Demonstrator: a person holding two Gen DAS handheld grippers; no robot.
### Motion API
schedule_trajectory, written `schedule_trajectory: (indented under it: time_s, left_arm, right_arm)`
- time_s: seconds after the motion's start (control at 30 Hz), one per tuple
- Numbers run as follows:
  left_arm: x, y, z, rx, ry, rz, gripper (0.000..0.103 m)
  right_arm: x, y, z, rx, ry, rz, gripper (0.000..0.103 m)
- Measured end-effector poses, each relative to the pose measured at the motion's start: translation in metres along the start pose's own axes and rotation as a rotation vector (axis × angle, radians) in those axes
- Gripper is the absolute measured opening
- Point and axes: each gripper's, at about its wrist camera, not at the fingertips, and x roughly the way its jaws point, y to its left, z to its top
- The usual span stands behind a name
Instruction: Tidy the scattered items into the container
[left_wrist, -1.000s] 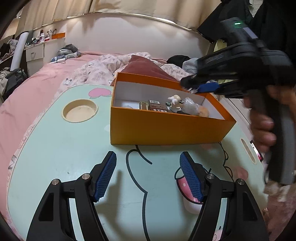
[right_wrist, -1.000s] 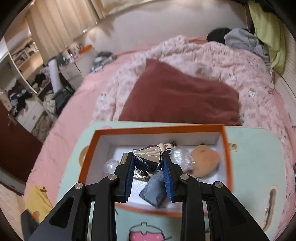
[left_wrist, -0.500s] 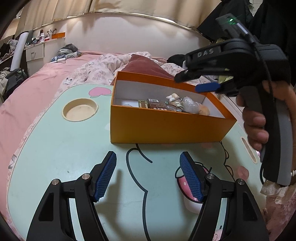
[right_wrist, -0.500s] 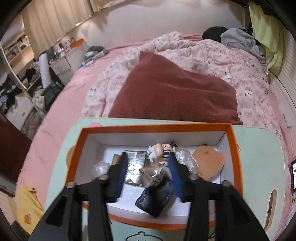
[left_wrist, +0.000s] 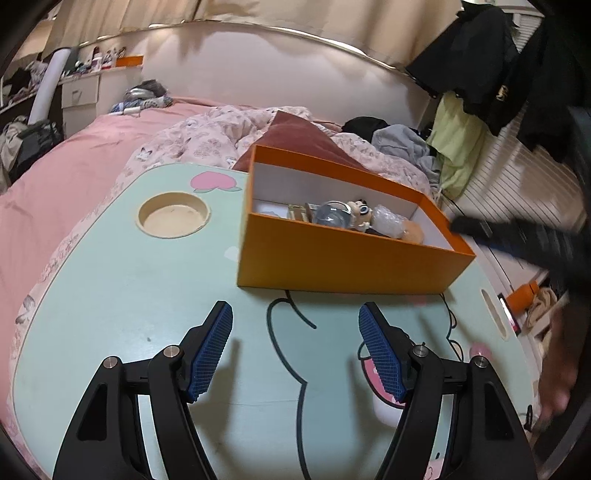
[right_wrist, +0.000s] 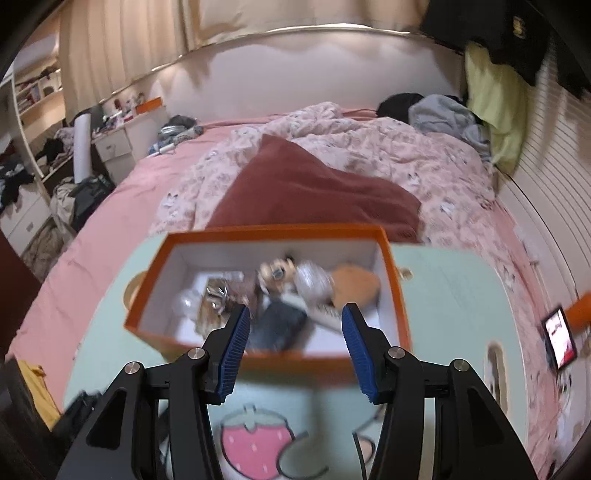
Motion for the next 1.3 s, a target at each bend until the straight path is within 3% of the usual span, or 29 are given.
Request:
schedule_trajectory:
  time_s: [0.1, 0.23, 0.43, 0.57, 0.63, 0.7, 0.83, 0.97, 1.03, 1.3]
  left_arm:
    - [0.003, -0.003, 0.0, 0.011, 0.01, 0.005, 0.071]
    - [0.008, -0.017, -0.002, 0.075, 0.032, 0.049, 0.071]
    - [0.02, -0.023, -0.005, 0.13, 0.095, 0.111, 0.071]
    - [0.029, -0.022, -0.01, 0.139, 0.136, 0.144, 0.075]
    - [0.031, -0.024, -0.011, 0.156, 0.144, 0.165, 0.085]
    - [0.035, -0.026, -0.013, 0.189, 0.156, 0.225, 0.086]
    - [0.036, -0.021, -0.012, 0.17, 0.158, 0.237, 0.095]
    - [0.037, -0.017, -0.011, 0.155, 0.155, 0.25, 0.097]
    - [0.04, -0.017, -0.011, 0.144, 0.159, 0.267, 0.103]
    - [0.04, -0.015, -0.011, 0.137, 0.163, 0.265, 0.103]
  right_arm:
    - [-0.009, -0.01, -0.029, 0.016, -0.006, -0.029, 0.051]
    - [0.001, -0.016, -0.059, 0.011, 0.058, -0.046, 0.051]
    - [0.029, -0.016, -0.077, 0.009, 0.158, -0.055, 0.051]
    - [0.034, -0.022, -0.081, 0.025, 0.18, -0.046, 0.052]
    - [0.034, -0.024, -0.082, 0.028, 0.179, -0.052, 0.058]
    - [0.037, -0.02, -0.083, 0.005, 0.192, -0.073, 0.079]
    - [0.039, -0.021, -0.087, 0.009, 0.194, -0.098, 0.087]
    - [0.042, -0.023, -0.088, 0.015, 0.208, -0.106, 0.099]
    - [0.043, -0.024, -0.088, 0.016, 0.212, -0.106, 0.101]
    - [0.043, -0.022, -0.089, 0.011, 0.214, -0.109, 0.103]
